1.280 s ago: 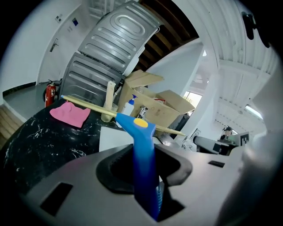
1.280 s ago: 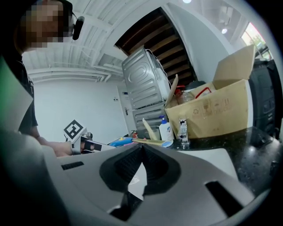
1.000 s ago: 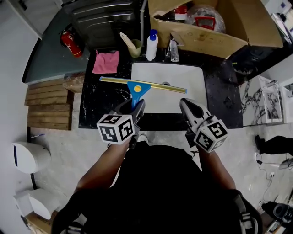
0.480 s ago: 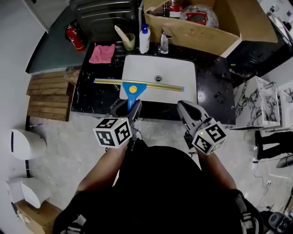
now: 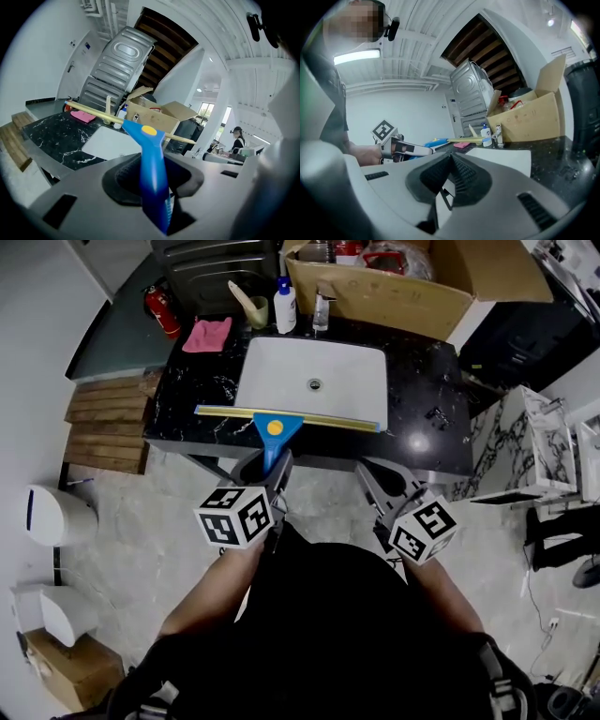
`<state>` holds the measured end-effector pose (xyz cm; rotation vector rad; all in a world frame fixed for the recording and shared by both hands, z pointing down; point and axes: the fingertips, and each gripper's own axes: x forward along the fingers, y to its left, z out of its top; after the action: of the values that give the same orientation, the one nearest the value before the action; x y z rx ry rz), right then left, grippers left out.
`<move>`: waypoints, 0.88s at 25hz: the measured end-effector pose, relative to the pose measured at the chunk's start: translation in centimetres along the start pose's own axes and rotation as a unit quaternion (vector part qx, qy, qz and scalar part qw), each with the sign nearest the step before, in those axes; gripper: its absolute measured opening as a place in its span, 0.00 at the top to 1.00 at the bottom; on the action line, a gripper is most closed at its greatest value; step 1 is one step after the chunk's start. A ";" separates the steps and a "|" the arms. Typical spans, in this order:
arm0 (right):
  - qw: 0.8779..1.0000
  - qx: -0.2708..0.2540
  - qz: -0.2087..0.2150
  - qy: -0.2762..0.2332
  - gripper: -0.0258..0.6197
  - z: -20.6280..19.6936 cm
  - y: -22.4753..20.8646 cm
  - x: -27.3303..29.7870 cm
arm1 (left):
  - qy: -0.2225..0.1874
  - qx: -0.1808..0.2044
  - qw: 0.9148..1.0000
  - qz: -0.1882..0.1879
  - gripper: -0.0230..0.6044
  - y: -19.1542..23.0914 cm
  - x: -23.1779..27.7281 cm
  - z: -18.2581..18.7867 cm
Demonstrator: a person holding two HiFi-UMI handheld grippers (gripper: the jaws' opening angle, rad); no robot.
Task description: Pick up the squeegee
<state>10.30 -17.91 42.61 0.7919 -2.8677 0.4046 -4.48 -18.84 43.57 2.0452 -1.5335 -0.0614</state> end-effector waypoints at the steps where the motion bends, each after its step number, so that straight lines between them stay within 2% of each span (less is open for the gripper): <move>1: 1.000 -0.001 0.002 0.000 0.95 -0.2 0.3 -0.6 | -0.001 0.000 1.000 0.001 0.75 -0.6 -0.4 -0.4; 11: 1.000 0.012 0.008 -0.026 0.95 -1.4 2.7 -4.9 | -0.012 0.005 1.000 0.013 0.75 -4.7 -4.5 -2.8; 17: 0.999 0.020 0.014 -0.033 0.95 -1.2 3.8 -4.9 | -0.008 0.004 1.000 0.019 0.75 -4.7 -5.7 -3.0; 22: 0.999 0.017 0.001 -0.032 0.95 -0.9 3.9 -4.1 | -0.005 0.011 1.000 0.006 0.75 -3.9 -5.3 -1.9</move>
<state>11.78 -12.42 41.77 0.8221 -2.9275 0.4381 -2.19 -12.67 41.73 2.0558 -1.5597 -0.0496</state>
